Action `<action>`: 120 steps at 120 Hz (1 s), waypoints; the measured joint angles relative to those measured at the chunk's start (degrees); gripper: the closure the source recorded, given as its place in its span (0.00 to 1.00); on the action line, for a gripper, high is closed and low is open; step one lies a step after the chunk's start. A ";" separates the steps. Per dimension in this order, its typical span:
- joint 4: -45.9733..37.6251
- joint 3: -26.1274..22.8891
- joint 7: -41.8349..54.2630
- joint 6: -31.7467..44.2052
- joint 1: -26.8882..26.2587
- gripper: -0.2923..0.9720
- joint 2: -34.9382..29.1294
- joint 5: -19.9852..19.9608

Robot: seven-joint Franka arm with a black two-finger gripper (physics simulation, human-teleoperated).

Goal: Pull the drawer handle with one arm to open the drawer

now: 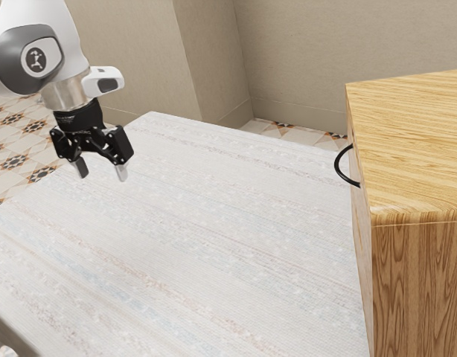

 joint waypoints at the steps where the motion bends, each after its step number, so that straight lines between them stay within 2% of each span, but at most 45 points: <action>1: 0.00 0.00 0.00 0.00 -0.08 0.23 0.01 0.00; 27: 0.01 0.21 0.02 -0.06 -3.58 0.23 -0.04 -0.62; 36: 2.66 -0.02 0.00 -0.48 -5.25 0.23 -2.61 -1.18; 47: 6.26 -3.35 -1.22 -0.87 -5.17 0.23 -4.52 -1.69; 68: 6.99 -10.45 -12.40 -0.13 -9.53 0.23 -1.26 -3.17; 76: 7.02 -11.73 -17.00 0.44 -12.54 0.23 -0.95 -3.48; 110: 6.85 -11.44 -31.83 2.22 -29.85 0.23 -2.76 -8.39; 116: 6.43 -10.88 -33.79 2.47 -30.67 0.23 -4.04 -8.73; 120: 5.99 -9.98 -34.99 2.61 -28.69 0.23 -5.04 -9.01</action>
